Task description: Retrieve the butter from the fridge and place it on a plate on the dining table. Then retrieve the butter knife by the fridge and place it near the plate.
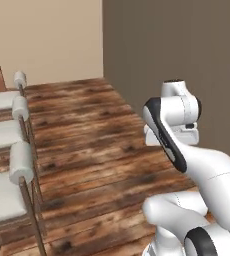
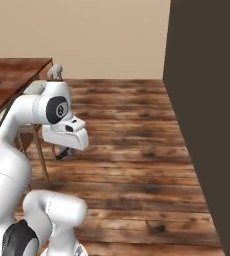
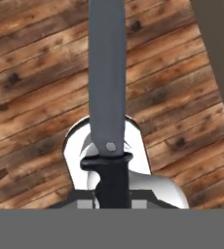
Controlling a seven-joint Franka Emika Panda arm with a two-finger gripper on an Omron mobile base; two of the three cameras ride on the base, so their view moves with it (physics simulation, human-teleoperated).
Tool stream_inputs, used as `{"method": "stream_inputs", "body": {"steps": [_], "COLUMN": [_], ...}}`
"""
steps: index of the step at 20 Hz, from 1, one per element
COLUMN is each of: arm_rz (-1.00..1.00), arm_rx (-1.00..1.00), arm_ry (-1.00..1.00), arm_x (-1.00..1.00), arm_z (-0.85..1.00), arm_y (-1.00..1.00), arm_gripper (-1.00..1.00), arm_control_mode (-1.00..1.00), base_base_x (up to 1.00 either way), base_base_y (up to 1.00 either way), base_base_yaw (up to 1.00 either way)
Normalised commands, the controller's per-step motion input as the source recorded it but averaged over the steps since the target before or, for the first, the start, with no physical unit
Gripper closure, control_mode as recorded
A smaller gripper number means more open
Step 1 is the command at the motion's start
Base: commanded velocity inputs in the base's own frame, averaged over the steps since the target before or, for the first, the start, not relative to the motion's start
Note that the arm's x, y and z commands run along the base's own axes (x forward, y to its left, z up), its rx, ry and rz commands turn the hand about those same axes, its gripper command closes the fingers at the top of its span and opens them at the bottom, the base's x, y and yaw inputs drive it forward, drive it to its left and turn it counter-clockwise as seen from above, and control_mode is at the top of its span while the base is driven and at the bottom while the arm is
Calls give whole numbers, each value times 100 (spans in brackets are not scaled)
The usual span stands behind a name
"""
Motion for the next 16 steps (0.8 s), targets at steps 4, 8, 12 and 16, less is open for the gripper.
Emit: {"method": "stream_inputs", "body": {"steps": [4, 8, 12, 16], "arm_rz": [0, 0, 0, 0], "arm_rx": [0, 0, 0, 0], "arm_ry": [0, 0, 0, 0], "arm_x": [0, 0, 0, 0], "arm_z": [0, 0, 0, 0], "arm_y": [0, 0, 0, 0], "arm_gripper": [100, 100, 100, 100], "arm_control_mode": [100, 100, 100, 100], "base_base_x": [100, 100, 97, 75], "base_base_y": [-22, -17, -18, -31], "base_base_yaw": [69, 69, 74, 77]}}
